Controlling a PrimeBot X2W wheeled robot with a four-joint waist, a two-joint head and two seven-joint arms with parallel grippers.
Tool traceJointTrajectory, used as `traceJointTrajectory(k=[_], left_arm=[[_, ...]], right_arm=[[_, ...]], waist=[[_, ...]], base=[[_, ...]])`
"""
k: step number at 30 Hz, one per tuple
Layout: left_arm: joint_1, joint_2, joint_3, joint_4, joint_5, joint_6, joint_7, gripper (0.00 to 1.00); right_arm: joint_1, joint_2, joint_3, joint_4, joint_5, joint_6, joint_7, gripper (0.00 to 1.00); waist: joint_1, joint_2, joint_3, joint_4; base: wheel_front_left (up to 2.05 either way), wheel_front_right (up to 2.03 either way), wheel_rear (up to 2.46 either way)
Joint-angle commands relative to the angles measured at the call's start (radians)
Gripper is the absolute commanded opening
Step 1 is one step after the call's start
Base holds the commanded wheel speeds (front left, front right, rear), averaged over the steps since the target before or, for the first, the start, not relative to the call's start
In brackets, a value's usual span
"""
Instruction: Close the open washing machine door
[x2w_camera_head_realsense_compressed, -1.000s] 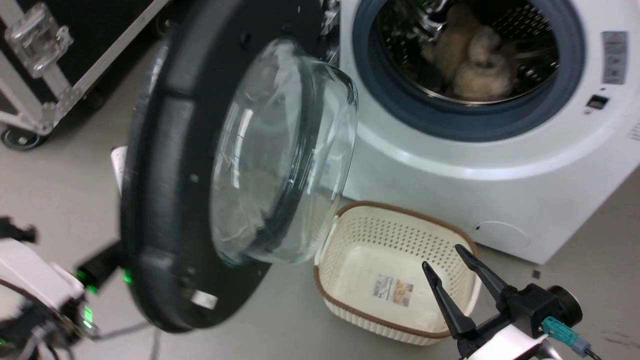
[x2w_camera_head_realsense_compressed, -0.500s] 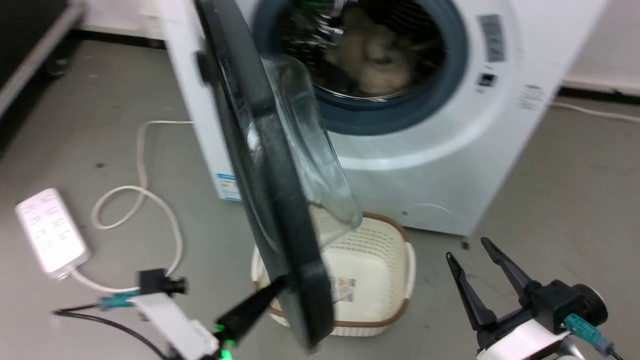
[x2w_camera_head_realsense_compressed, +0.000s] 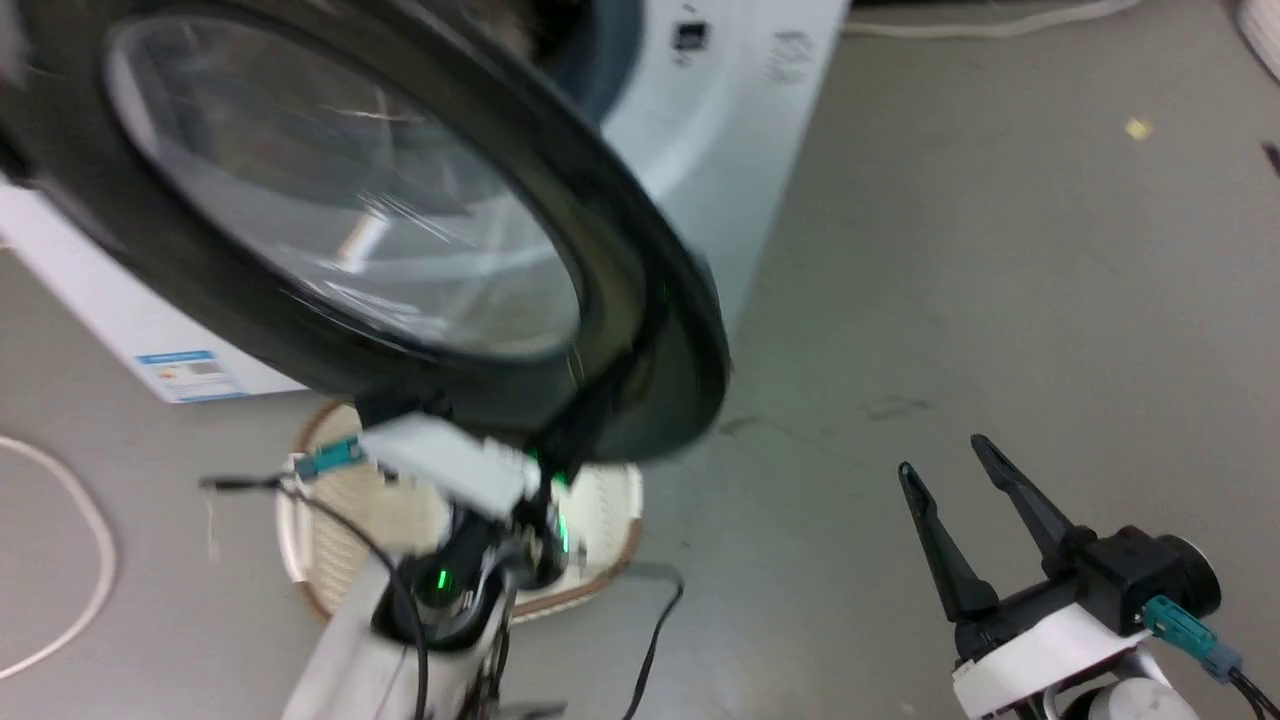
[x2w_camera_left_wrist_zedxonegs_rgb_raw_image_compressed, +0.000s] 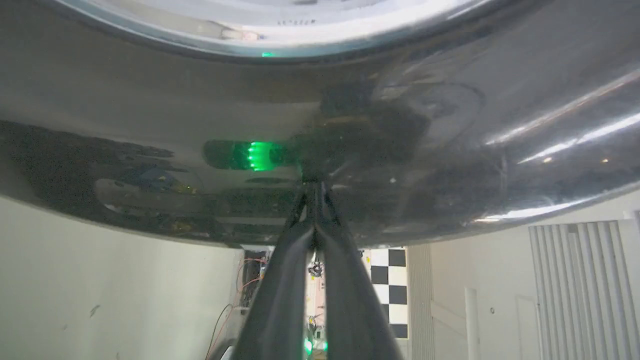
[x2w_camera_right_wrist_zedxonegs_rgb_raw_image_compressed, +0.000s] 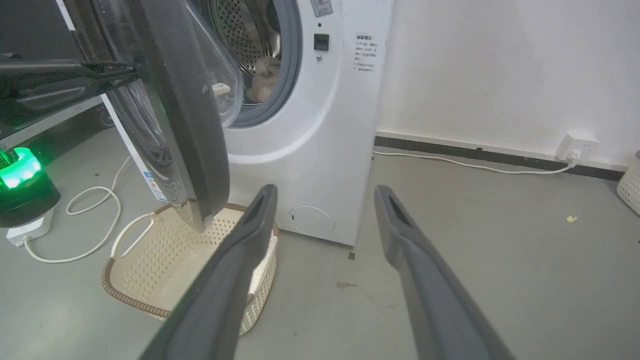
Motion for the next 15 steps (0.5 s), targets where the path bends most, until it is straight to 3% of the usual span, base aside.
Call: traceJointTrajectory(k=[1,8,15], left_arm=[[-0.06,0.001,-0.012,0.042,-0.009,-0.009,-0.043,0.0],[-0.293,0.001,-0.074,0.279,-0.099,-0.036,-0.232,0.0],[-0.367,0.001,-0.167,0.392,-0.142,-0.063,-0.268,0.0]], right_arm=[[-0.018,0.009,0.002,0.0,0.008,0.001,-0.004,1.0],[-0.037,0.022,0.019,0.007,0.013,0.001,-0.004,1.0],[-0.032,0.027,0.012,0.014,0.01,0.001,-0.004,1.0]], waist=[[-0.0001,-0.0001,0.061,-0.068],[-0.0001,-0.0001,0.084,-0.103],[-0.0001,-0.0001,0.051,-0.069]], base=[[0.0,0.0,0.0],[0.0,0.0,0.0],[0.0,0.0,0.0]])
